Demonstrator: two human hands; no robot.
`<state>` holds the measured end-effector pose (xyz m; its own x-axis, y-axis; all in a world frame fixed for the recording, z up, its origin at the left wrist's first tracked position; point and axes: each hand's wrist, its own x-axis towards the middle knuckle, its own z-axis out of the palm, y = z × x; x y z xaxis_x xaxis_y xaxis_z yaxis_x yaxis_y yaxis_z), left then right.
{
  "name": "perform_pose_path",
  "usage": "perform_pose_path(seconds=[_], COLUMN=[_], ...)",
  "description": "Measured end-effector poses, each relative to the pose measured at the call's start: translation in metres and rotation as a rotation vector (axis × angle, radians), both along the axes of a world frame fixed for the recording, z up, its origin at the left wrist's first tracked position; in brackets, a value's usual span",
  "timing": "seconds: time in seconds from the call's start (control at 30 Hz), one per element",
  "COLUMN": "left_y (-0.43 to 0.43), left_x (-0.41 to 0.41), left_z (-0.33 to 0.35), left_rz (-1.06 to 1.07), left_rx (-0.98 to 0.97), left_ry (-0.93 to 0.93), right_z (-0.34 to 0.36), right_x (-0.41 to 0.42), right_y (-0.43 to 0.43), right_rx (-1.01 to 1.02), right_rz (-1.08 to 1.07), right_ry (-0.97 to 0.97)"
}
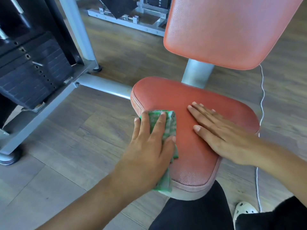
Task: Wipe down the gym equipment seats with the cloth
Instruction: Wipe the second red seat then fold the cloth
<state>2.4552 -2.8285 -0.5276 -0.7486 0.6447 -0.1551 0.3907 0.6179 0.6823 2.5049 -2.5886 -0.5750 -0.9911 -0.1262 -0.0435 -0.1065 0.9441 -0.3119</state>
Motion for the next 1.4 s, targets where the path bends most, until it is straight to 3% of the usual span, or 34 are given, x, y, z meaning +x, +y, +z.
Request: perform_pose_path(seconds=[0.17,0.53,0.77,0.87,0.93,1.0,1.13,1.3,1.4], left_y=[-0.011,0.092,0.12,0.102,0.087,0.076,0.071,0.075,0.074], left_x=[0.005,-0.127,-0.085,-0.085,-0.108,-0.137,-0.158,-0.155,-0.159], left_z=[0.006,-0.025,-0.015,0.003,0.009,0.006,-0.017,-0.032,-0.036], left_rz=[-0.206,-0.165,-0.369,-0.262,-0.138,-0.088,-0.16,-0.182,-0.167], left_rx=[-0.101,-0.475,-0.405,-0.088,0.079,0.034,-0.161,-0.264,-0.272], left_ry=[0.178,0.446,0.377,0.054,0.085,0.238,0.212,0.292,0.326], right_z=[0.023,0.034,0.035,0.041,0.048,0.058,0.065,0.038,0.035], right_x=[0.001,0.003,0.006,0.0,-0.011,-0.026,-0.064,-0.077,-0.063], right_y=[-0.017,-0.001,0.018,0.018,0.01,-0.009,-0.057,-0.072,-0.047], right_rx=[0.014,-0.002,-0.015,-0.049,-0.08,-0.129,-0.218,-0.004,0.025], right_rz=[-0.094,-0.322,-0.42,-0.483,-0.499,-0.469,-0.387,-0.387,-0.405], right_ry=[-0.072,-0.181,-0.211,-0.175,-0.116,-0.055,-0.052,-0.184,-0.196])
